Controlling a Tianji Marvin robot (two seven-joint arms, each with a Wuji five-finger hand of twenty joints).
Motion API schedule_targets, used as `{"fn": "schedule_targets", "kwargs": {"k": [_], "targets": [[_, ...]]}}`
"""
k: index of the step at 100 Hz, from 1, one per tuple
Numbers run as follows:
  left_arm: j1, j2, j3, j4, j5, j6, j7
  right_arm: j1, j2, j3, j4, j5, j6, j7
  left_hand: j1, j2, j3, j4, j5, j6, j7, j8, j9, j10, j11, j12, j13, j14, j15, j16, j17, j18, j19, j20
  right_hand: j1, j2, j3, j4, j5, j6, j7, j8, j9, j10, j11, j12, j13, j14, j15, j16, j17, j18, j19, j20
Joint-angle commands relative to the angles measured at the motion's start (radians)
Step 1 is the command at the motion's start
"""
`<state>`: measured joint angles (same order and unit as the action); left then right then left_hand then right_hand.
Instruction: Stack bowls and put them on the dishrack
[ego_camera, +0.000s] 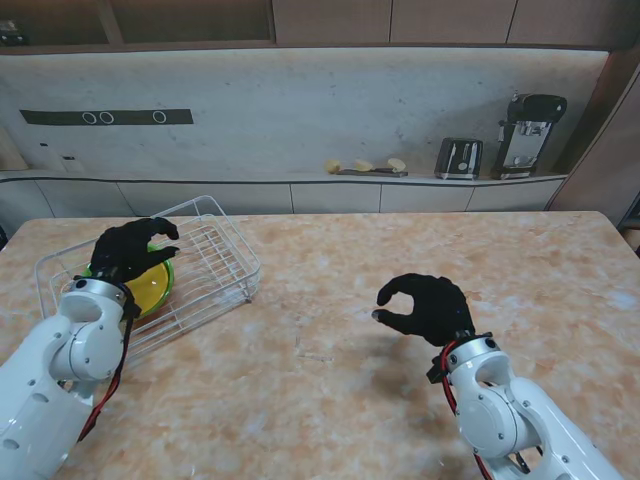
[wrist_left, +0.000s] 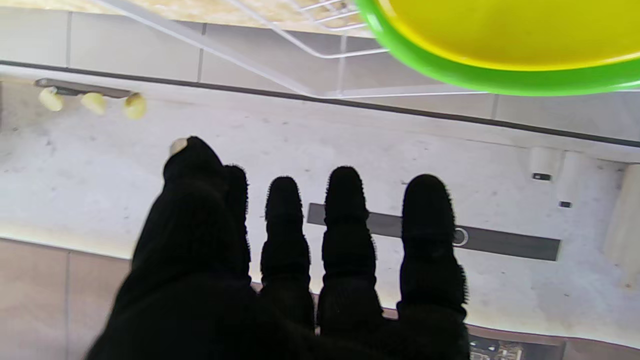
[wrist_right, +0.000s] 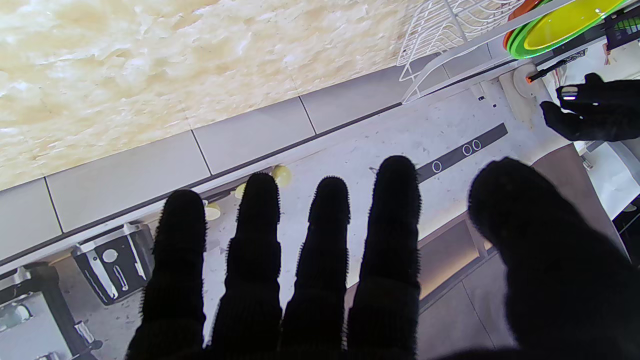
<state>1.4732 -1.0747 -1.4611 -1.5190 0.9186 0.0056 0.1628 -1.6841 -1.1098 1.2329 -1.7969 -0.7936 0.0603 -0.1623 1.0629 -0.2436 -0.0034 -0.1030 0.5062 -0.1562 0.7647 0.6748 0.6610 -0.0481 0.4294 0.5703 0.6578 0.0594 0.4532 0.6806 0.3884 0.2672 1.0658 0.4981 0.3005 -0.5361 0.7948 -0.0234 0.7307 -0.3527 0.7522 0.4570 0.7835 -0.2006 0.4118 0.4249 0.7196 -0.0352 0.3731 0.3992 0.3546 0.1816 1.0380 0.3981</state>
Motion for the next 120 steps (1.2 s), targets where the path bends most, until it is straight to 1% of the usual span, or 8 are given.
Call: {"fn": "schedule_targets", "kwargs": {"k": [1,8,17,24,50,74,89,120], "targets": [[0.015,-0.017,0.019,-0.027,-0.006,-0.009,-0.007,-0.01,-0.005,-0.001,-0.006,-0.002,-0.004,0.011,0.04,-0.008,-0.017,0.029,0.02,-0.015,0.019,0.028,0.036,0.007,0.006,0.021,0.014,0.009,0.008,0.016,0.011,0.027,0.025,0.017,0.006,-0.004,0.002,-0.024,0.01,-0.026,0.01,-0.009,-0.001,-0.01,-0.008,0.008,-0.015,-0.001,-0.004,-0.012,-0.01,0.004,-0.001,0.013],[0.023,-0.022,0.038,-0.041,-0.023,-0.013,0.004,-0.01,-0.005,-0.001,-0.006,-0.002,-0.004,0.011,0.041,-0.008,-0.018,0.029,0.022,-0.016,0.028,0.042,0.043,0.008,0.009,0.037,0.02,0.013,0.011,0.025,0.017,0.034,0.038,0.022,0.007,-0.005,0.002,-0.024,0.011,-0.027,0.011,-0.009,0.0,-0.01,-0.008,0.008,-0.015,-0.001,-0.004,-0.012,-0.009,0.003,0.0,0.013],[0.032,-0.027,0.063,-0.057,-0.042,-0.017,0.016,-0.009,-0.005,-0.001,-0.004,-0.001,-0.008,0.009,0.04,-0.009,-0.019,0.028,0.028,-0.014,0.037,0.055,0.053,0.011,0.011,0.051,0.029,0.017,0.015,0.03,0.027,0.034,0.05,0.025,0.009,-0.005,0.002,-0.024,0.009,-0.029,0.013,-0.01,0.001,-0.011,-0.007,0.008,-0.011,-0.001,-0.001,-0.011,-0.007,0.001,0.003,0.014],[0.037,-0.03,0.083,-0.067,-0.05,-0.025,0.022,-0.009,-0.005,-0.001,-0.003,0.0,-0.012,0.007,0.039,-0.01,-0.02,0.027,0.031,-0.014,0.038,0.067,0.063,0.012,0.007,0.08,0.038,0.019,0.018,0.04,0.035,0.032,0.063,0.028,0.011,-0.004,0.002,-0.025,0.009,-0.032,0.015,-0.011,0.002,-0.011,-0.007,0.009,-0.008,0.0,0.001,-0.009,0.001,0.0,0.01,0.017],[0.045,-0.038,0.163,-0.083,-0.082,-0.051,0.046,-0.007,-0.007,-0.002,0.001,0.0,-0.02,-0.002,0.033,-0.012,-0.024,0.024,0.044,-0.009,0.046,0.08,0.085,0.019,0.005,0.093,0.06,0.031,0.03,0.051,0.062,0.028,0.086,0.032,0.021,-0.004,0.002,-0.027,0.005,-0.044,0.028,-0.017,0.007,-0.013,-0.004,0.01,0.002,-0.002,0.013,-0.003,0.017,-0.009,0.027,0.025],[0.056,-0.047,0.228,-0.105,-0.111,-0.058,0.072,-0.008,-0.007,0.0,0.002,-0.003,-0.026,-0.01,0.026,-0.014,-0.028,0.02,0.049,-0.004,0.044,0.084,0.093,0.025,-0.004,0.077,0.067,0.036,0.03,0.053,0.066,0.032,0.091,0.031,0.025,-0.005,0.002,-0.027,0.001,-0.047,0.039,-0.025,0.011,-0.014,-0.003,0.011,0.006,-0.003,0.021,0.001,0.028,-0.016,0.039,0.031],[0.065,-0.054,0.26,-0.118,-0.13,-0.052,0.087,-0.01,-0.008,0.003,0.002,-0.005,-0.029,-0.015,0.023,-0.016,-0.029,0.019,0.049,-0.001,0.037,0.082,0.094,0.026,-0.007,0.07,0.067,0.039,0.026,0.052,0.067,0.033,0.091,0.029,0.025,-0.005,0.002,-0.027,0.001,-0.048,0.042,-0.028,0.011,-0.016,-0.003,0.011,0.005,-0.004,0.022,0.001,0.029,-0.015,0.04,0.033],[0.072,-0.065,0.324,-0.109,-0.158,-0.049,0.123,-0.017,-0.008,0.011,-0.001,-0.01,-0.037,-0.023,0.016,-0.015,-0.031,0.017,0.051,0.0,0.025,0.084,0.093,0.025,-0.015,0.058,0.066,0.039,0.008,0.04,0.054,0.04,0.082,0.024,0.028,-0.007,0.002,-0.027,0.0,-0.051,0.048,-0.034,0.012,-0.016,-0.004,0.011,0.006,-0.003,0.023,0.002,0.031,-0.016,0.042,0.035]]}}
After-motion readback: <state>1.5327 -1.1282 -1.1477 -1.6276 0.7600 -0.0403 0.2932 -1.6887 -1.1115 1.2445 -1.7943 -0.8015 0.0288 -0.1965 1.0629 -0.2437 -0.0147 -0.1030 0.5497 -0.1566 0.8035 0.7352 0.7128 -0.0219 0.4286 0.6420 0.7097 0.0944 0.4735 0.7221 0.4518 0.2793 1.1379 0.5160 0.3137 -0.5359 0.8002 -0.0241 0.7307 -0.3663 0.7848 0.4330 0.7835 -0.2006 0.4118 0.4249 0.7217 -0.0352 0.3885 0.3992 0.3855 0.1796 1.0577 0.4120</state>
